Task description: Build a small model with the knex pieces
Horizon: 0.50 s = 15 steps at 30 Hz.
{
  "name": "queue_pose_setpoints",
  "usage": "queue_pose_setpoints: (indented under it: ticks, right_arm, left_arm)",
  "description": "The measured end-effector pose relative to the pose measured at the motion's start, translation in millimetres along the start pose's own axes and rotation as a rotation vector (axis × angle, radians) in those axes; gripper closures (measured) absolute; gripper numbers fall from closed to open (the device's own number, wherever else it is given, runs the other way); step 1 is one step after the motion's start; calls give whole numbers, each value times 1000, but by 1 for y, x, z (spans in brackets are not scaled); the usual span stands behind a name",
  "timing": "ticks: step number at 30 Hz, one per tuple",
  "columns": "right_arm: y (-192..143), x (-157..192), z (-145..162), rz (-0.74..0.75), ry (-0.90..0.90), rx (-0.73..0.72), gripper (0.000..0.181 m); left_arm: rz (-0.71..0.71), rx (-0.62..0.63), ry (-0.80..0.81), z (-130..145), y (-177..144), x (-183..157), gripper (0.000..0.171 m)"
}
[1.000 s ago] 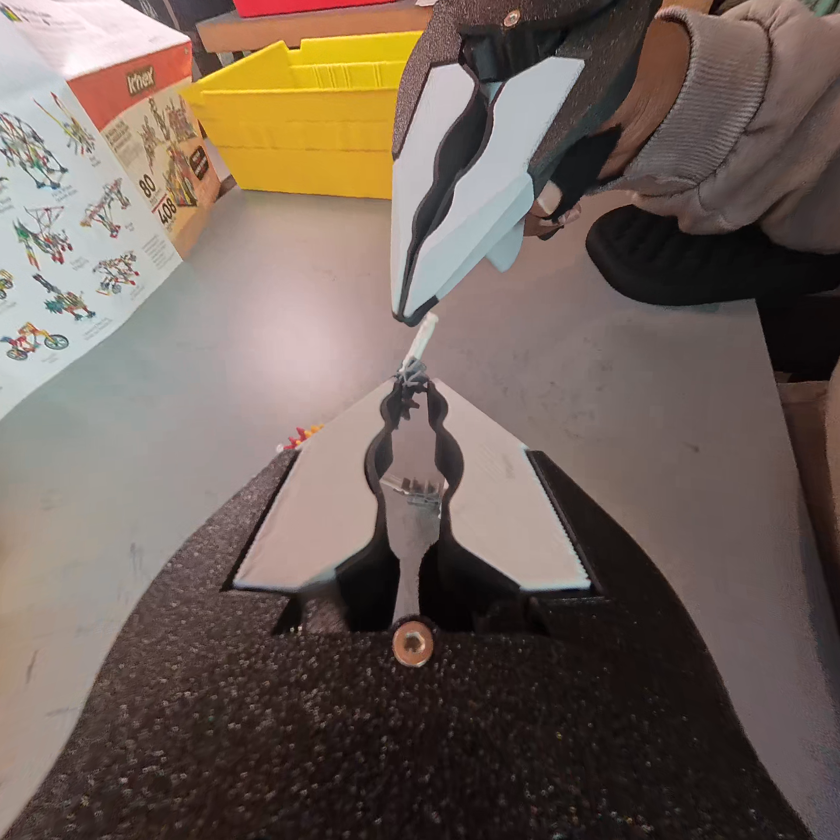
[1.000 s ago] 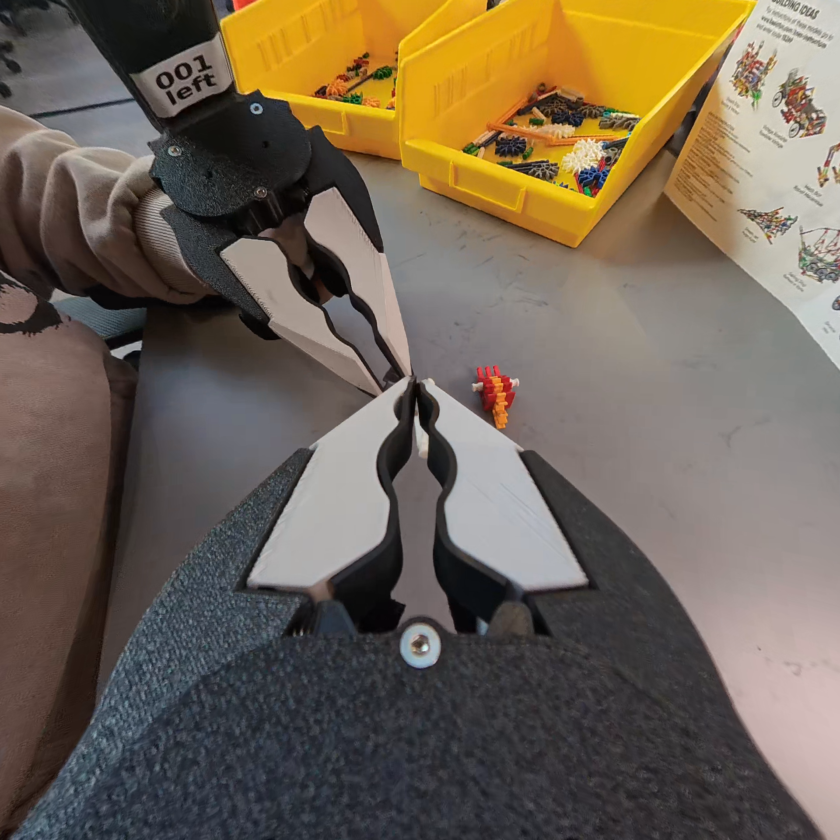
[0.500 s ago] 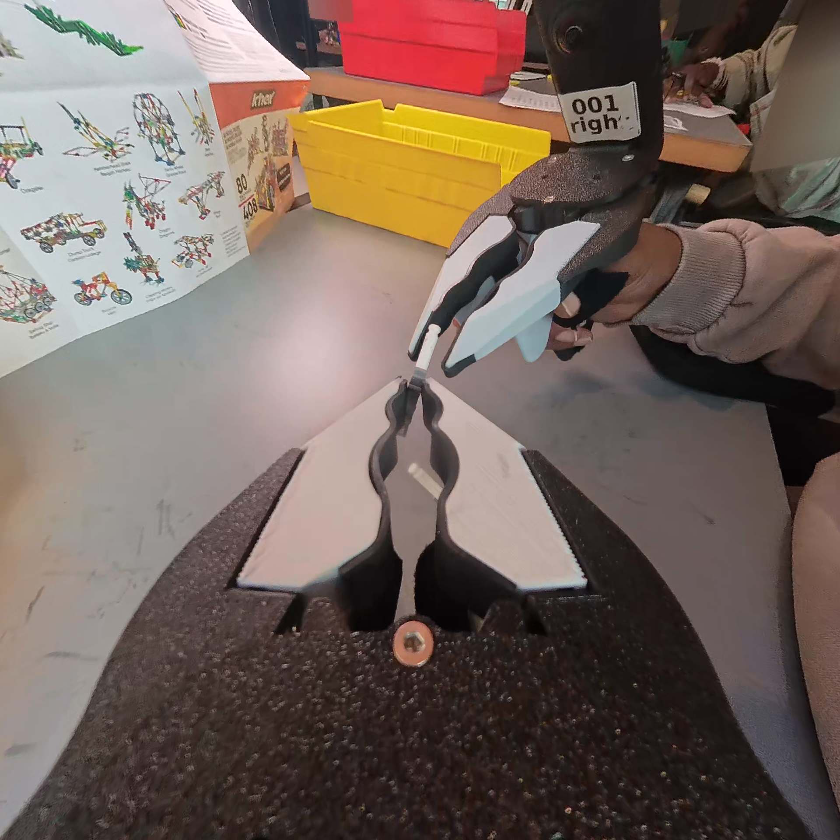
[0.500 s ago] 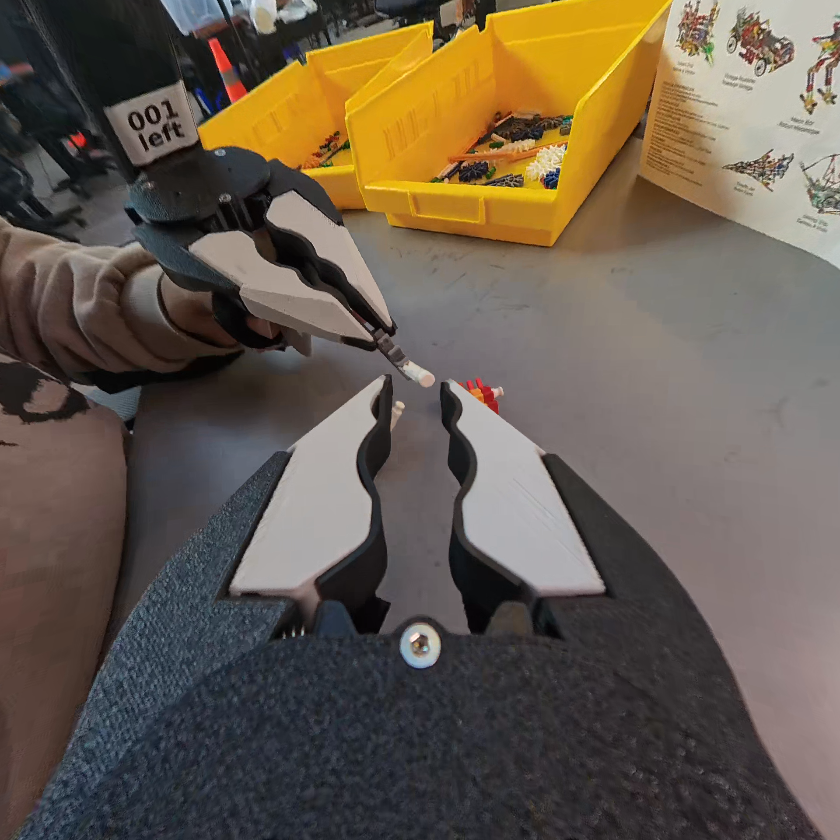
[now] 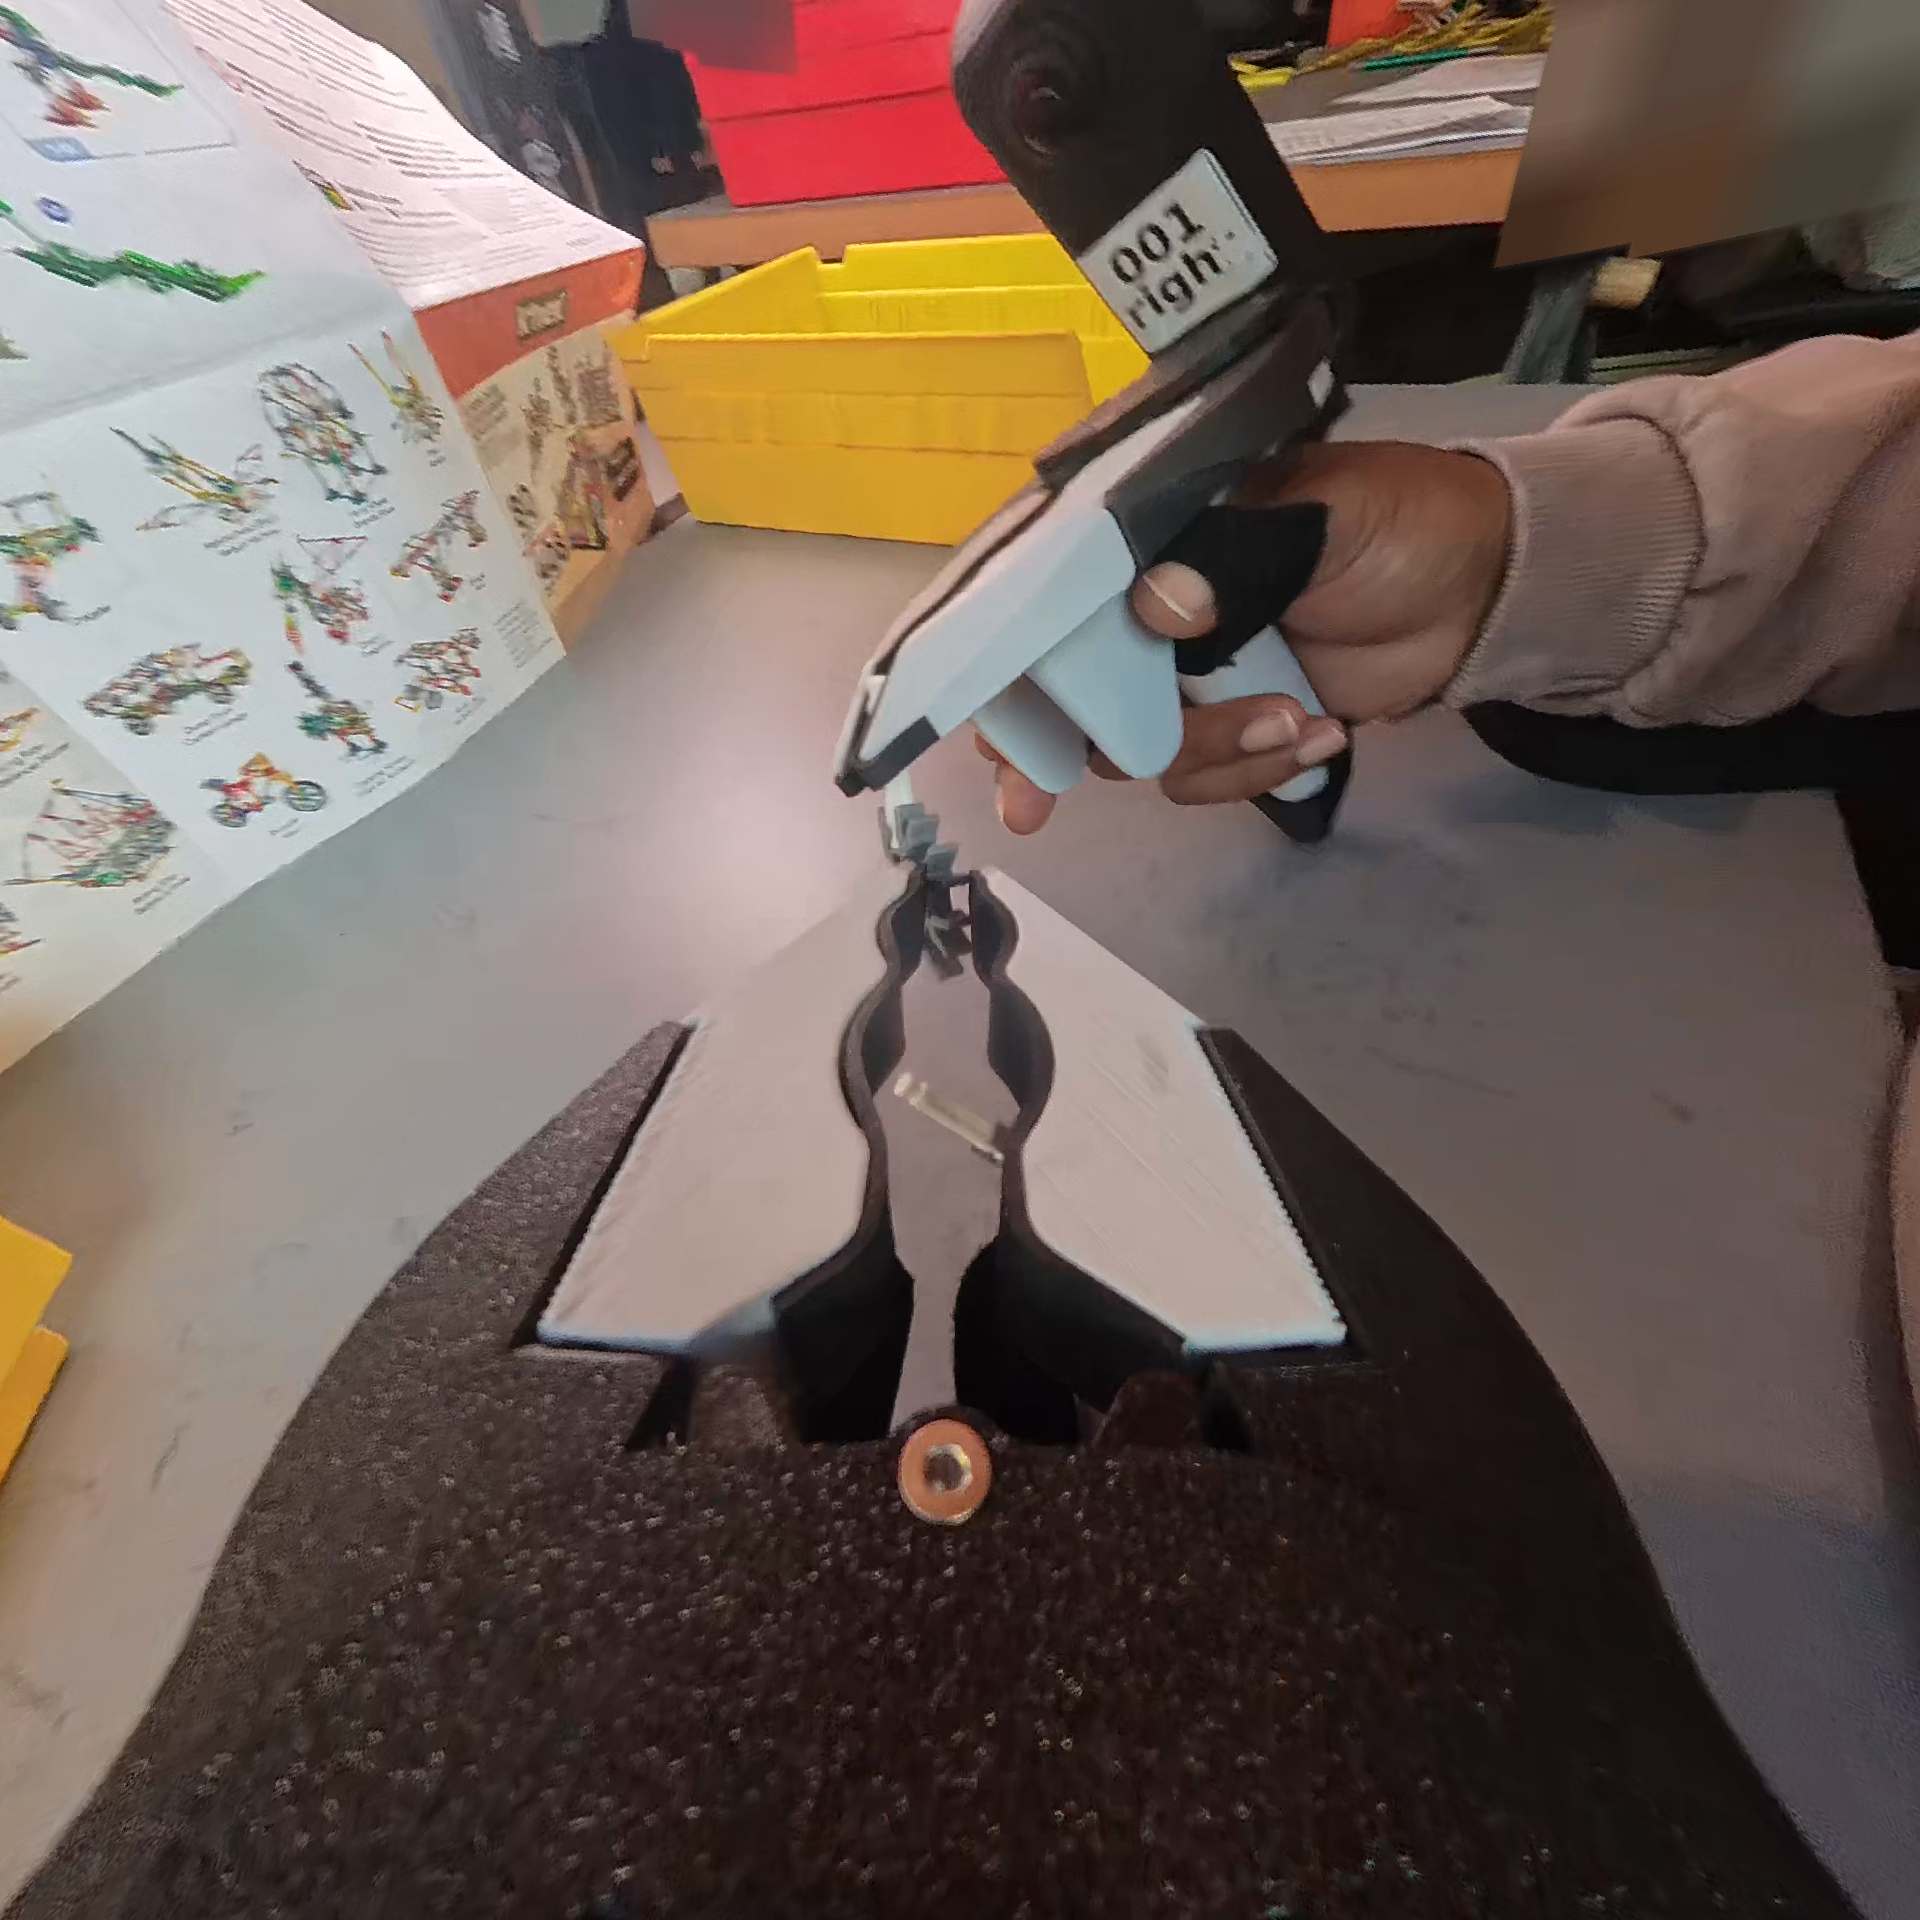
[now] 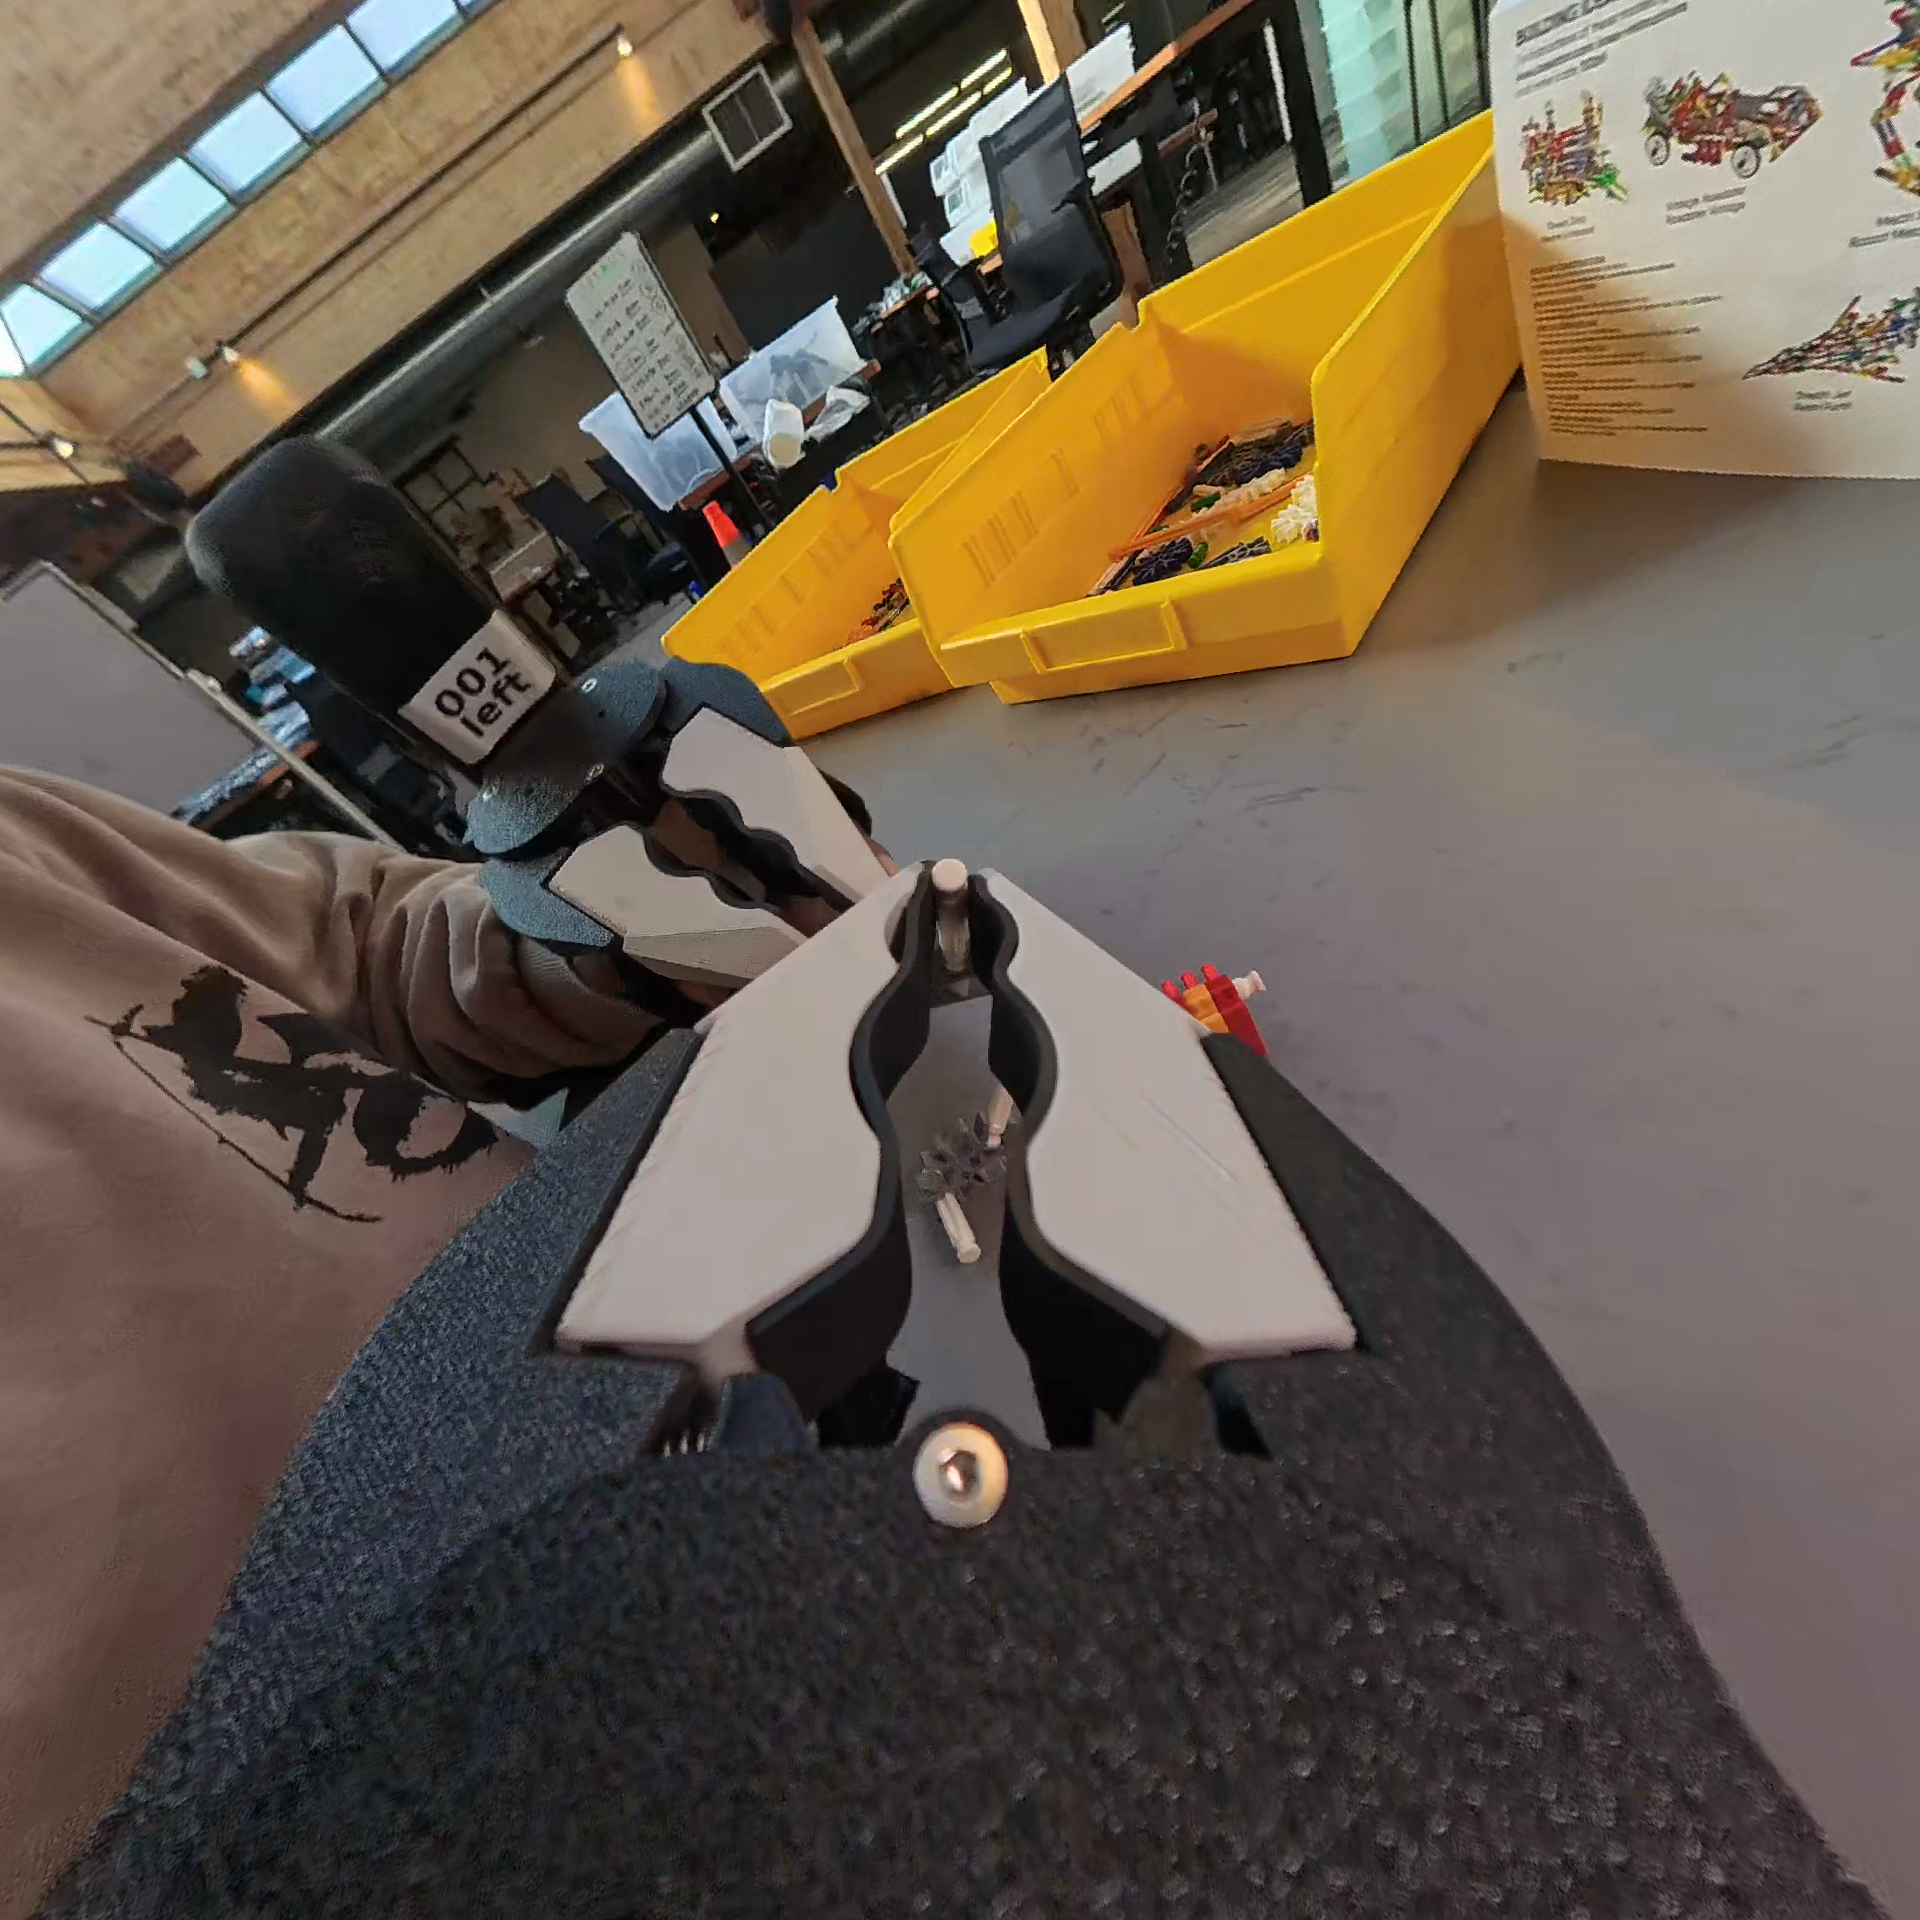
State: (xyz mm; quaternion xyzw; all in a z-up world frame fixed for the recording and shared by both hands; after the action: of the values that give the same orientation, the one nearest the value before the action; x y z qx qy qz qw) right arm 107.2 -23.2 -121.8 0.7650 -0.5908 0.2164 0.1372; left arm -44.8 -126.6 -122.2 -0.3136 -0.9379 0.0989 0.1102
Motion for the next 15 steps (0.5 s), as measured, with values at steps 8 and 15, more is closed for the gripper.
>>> queue_pose_setpoints:
  ticks: [8,15]
  right_arm:
    - [4,9,7,-127,-334,382,179]
    - [16,-13,9,-202,-381,503,179]
  left_arm:
    - [215,184,50,14,8,-12,156]
    - [197,198,-113,18,9,11,152]
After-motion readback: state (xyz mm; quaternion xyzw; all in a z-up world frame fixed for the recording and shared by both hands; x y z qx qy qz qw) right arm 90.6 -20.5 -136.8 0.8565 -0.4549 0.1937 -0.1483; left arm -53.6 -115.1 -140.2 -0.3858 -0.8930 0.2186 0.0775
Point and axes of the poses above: each gripper's, where its closed fingertips meet, y out along the fingers, z out of its underside, x = y × z across the jaws, the point moved 10 cm from there along -y, back along the fingers, and after that the axes turned 9 degrees about -z, right-handed, at the moved point
